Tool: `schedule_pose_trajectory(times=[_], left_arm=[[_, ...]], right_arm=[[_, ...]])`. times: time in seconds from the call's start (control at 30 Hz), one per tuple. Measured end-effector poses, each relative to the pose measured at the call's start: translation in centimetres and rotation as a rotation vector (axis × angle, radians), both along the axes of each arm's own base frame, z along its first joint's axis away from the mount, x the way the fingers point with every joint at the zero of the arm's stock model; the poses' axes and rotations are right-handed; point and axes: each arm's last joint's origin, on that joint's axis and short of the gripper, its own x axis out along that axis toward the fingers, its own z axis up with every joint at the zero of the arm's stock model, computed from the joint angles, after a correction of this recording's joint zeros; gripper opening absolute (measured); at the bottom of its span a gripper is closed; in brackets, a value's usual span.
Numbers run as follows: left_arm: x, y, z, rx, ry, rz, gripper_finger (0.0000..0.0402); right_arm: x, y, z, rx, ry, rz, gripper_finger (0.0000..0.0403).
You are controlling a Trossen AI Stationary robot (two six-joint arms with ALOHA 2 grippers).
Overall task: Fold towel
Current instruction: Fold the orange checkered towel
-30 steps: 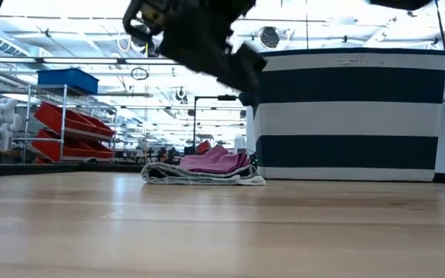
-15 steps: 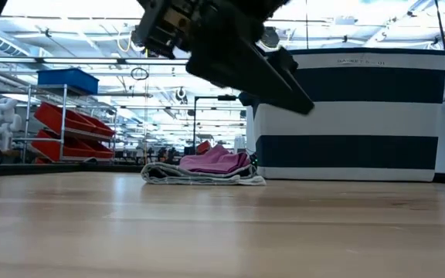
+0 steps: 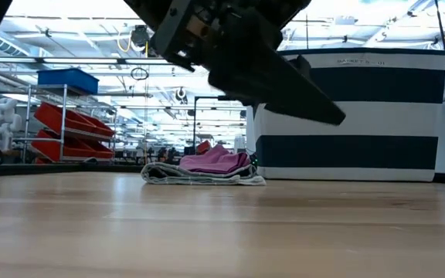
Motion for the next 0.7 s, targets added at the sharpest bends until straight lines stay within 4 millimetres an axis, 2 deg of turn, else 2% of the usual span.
schedule_pose_trajectory(times=[0.27, 0.43, 0.57, 0.7], left_arm=[[0.3, -0.06, 0.45, -0.019, -0.048, 0.006, 0.0218], [0.35, -0.07, 0.51, -0.023, -0.055, 0.007, 0.0218], [0.35, -0.07, 0.52, -0.022, -0.056, 0.01, 0.0218], [0.41, 0.02, 0.5, -0.002, -0.062, 0.039, 0.0218]], right_arm=[[-0.41, -0.6, -0.58, -0.133, 0.022, 0.004, 0.0118], [-0.28, -0.63, -0.59, -0.134, 0.008, 0.021, 0.0114], [-0.25, -0.58, -0.6, -0.126, 0.005, 0.034, 0.0095], [0.17, -0.49, -0.63, -0.108, -0.04, 0.073, 0.0055]])
